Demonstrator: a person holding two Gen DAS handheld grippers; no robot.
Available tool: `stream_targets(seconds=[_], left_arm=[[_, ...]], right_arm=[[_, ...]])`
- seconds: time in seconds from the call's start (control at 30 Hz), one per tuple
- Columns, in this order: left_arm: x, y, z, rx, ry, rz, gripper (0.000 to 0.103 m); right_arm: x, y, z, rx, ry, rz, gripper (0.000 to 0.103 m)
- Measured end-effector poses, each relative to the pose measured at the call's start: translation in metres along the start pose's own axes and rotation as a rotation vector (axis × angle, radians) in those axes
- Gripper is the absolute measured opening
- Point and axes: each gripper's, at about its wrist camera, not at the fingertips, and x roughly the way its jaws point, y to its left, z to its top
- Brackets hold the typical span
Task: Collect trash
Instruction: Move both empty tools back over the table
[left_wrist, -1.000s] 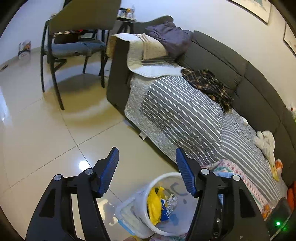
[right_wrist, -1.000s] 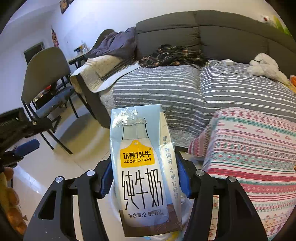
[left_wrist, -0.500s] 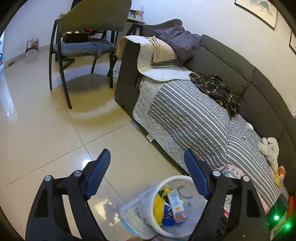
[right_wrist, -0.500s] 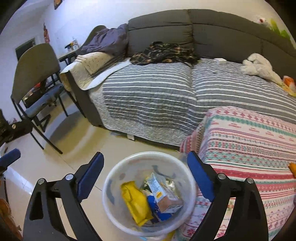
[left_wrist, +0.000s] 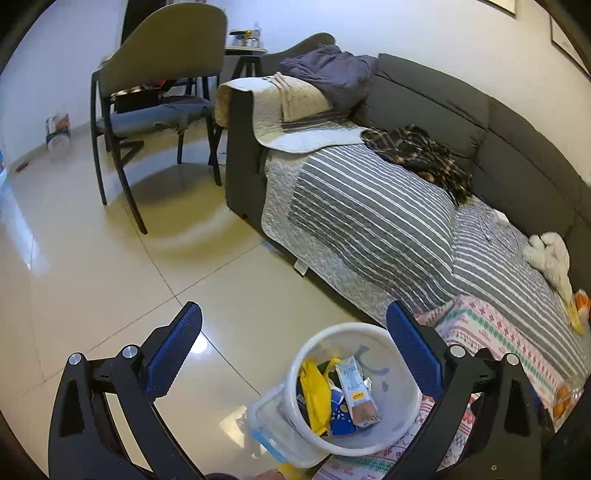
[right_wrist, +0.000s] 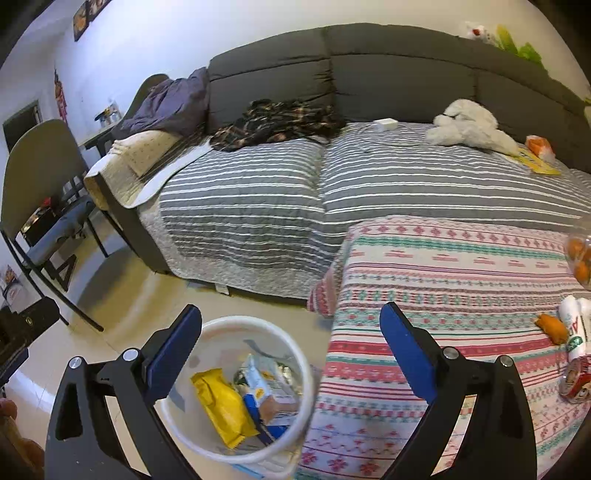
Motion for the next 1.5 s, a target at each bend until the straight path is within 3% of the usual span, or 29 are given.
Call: stream_targets(seconds=[0.37, 0.9, 1.5], left_arm=[[-0.01, -0.053, -0.025, 0.11, -0.005, -0.039, 0.096], [-0.024, -0.146, -0.074, 0.281, -0.01, -0.124, 0.096], [-0.041, -0.224, -0.126, 0.393, 0.004, -0.207, 0.096]], right_arm=[[-0.028, -0.054, 0.002, 0.029, -0.063, -0.078, 0.094], [-0.061, -0.154, -0.008, 0.101, -0.085, -0.18, 0.094], [-0.091, -0.237, -0.022, 0.171, -0.096, -0.275, 0.094]])
